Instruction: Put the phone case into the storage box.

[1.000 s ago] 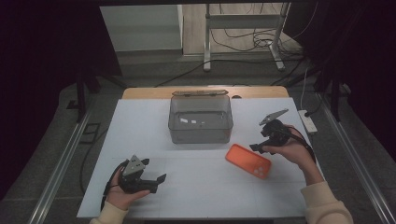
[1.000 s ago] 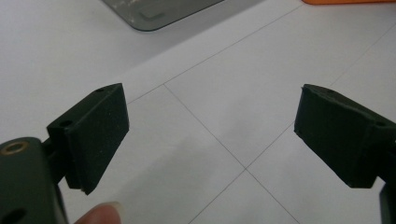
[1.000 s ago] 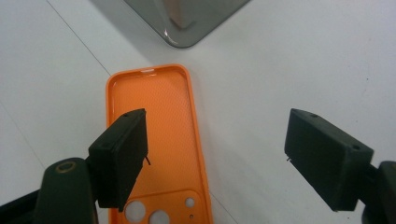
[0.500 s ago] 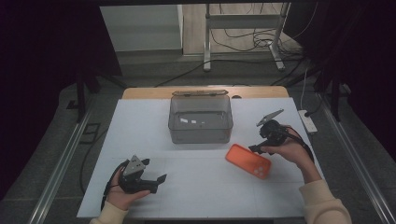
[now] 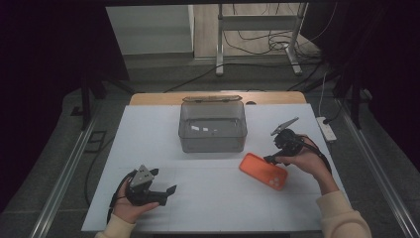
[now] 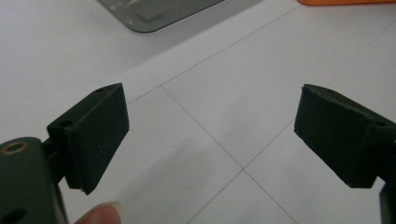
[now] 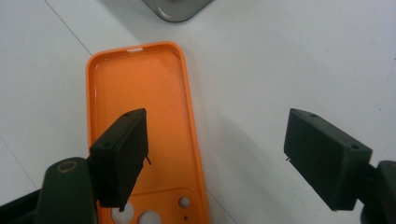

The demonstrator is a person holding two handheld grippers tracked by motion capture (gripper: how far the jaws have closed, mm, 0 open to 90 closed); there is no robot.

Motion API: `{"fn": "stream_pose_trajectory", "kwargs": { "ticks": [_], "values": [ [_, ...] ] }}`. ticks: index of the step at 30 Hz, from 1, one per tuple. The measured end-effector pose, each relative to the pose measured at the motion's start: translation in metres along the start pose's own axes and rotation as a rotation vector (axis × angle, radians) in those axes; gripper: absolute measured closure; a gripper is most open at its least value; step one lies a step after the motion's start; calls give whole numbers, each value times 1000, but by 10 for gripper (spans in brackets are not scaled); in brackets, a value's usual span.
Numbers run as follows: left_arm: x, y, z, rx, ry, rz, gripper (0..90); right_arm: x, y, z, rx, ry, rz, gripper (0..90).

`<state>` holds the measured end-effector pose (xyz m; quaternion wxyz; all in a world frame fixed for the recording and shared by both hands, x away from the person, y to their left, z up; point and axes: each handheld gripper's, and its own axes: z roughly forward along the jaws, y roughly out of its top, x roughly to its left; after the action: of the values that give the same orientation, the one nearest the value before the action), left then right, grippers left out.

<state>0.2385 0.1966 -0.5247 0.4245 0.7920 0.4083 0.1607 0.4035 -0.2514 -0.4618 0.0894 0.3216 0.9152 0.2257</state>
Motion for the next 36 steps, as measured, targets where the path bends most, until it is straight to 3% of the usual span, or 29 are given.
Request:
{"fn": "stream_pose_trajectory", "kwargs": {
  "ticks": [36],
  "values": [
    [0,0,0,-1,3,2,103,-3,-6,25,110,16,6,339]
  ]
}}
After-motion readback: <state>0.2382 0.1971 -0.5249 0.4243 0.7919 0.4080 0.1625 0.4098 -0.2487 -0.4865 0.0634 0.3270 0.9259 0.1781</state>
